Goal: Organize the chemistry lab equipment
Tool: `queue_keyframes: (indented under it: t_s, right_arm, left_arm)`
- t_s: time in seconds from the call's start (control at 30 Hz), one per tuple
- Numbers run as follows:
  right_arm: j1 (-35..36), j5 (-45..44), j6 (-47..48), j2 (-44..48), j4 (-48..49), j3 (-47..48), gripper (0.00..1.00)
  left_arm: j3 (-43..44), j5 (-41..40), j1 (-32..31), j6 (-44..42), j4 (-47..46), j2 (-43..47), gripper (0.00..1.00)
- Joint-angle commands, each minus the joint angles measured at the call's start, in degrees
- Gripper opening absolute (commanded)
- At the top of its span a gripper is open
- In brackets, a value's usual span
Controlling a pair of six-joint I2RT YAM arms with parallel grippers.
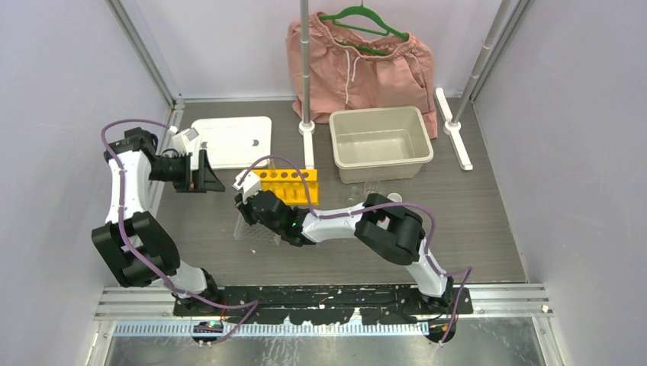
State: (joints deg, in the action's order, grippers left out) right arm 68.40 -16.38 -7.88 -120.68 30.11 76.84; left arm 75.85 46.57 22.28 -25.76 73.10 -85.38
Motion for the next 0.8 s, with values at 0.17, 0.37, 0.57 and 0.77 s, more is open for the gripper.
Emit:
queue_keyframes:
  t_s: [0.17,0.37,0.57,0.77]
  right_arm:
    - [0.1,1.8,-1.1,1.1,2.4,-0.1,0.01]
    - [0.1,3.2,-0.1,0.7,3.1,-1.7,0.01]
    - [0.1,3.1,1.5,0.7,5.8,-3.6,0.05]
    - [0.1,3.7,2.1,1.3,5.7,-4.1,0.26]
  left_arm:
    - [2.8,1.8,1.1,-1.1,1.4,0.0,0.95]
    - [3.6,1.8,1.3,-1.3,1.8,-0.1,0.95]
    - [4.3,1.8,1.7,-1.3,2.2,-0.6,0.95]
    - [4.7,1.6,1.8,-1.7,2.9,-0.5,0.95]
